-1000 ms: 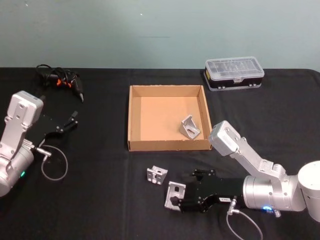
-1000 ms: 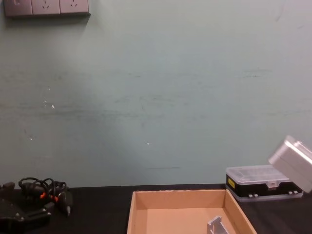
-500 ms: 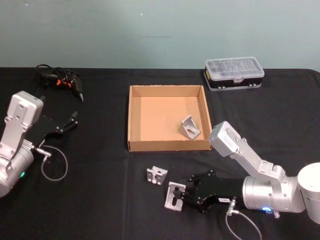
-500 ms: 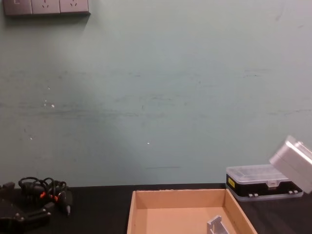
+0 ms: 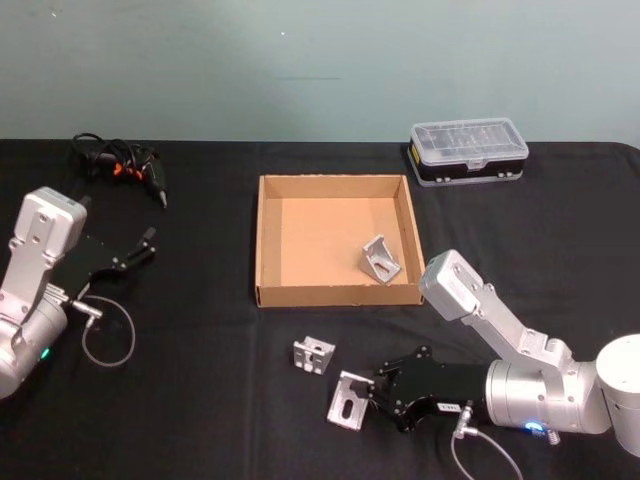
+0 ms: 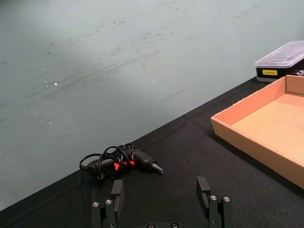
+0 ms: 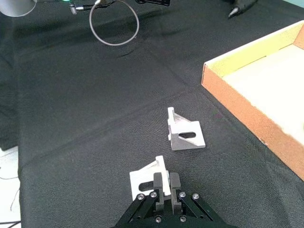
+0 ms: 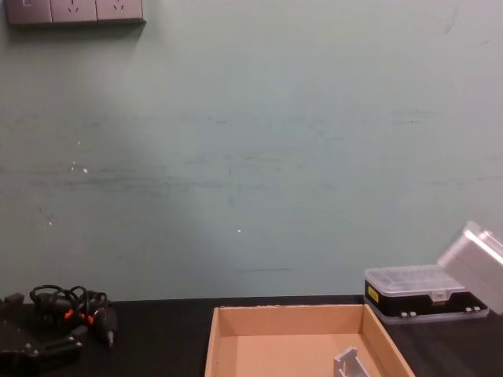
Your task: Use one hand to pick up the angle iron from the table and place it into the box.
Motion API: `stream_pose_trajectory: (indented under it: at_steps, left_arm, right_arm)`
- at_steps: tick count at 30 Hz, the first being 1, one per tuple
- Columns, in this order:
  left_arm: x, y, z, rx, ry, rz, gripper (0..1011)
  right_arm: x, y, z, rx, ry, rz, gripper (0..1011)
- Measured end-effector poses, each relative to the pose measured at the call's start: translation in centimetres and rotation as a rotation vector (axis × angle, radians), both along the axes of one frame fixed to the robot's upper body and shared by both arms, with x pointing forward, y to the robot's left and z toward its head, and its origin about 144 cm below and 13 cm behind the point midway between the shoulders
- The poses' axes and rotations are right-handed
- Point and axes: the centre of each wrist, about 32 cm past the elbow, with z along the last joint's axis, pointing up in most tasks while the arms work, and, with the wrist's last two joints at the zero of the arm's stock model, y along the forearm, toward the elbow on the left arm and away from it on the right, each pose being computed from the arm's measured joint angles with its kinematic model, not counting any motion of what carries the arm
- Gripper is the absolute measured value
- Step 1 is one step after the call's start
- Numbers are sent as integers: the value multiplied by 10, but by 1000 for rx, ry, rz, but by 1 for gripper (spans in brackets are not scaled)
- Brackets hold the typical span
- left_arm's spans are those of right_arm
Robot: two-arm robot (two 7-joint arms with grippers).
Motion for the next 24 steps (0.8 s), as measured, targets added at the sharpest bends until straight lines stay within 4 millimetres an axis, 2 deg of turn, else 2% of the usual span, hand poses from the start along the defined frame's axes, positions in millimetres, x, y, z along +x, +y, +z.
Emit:
stream_pose_trajectory:
  at_steps: [5, 14, 24]
  left_arm:
    - [0, 0, 0, 0, 0, 0, 1000]
    - [0, 0, 0, 0, 0, 0, 1000]
    - [0, 0, 0, 0, 0, 0, 1000]
  right_arm:
    - [-2, -1, 6, 10, -21, -9, 92]
    - [-4, -6, 30, 56, -125, -67, 92]
    - [7, -6, 57, 112, -261, -159, 92]
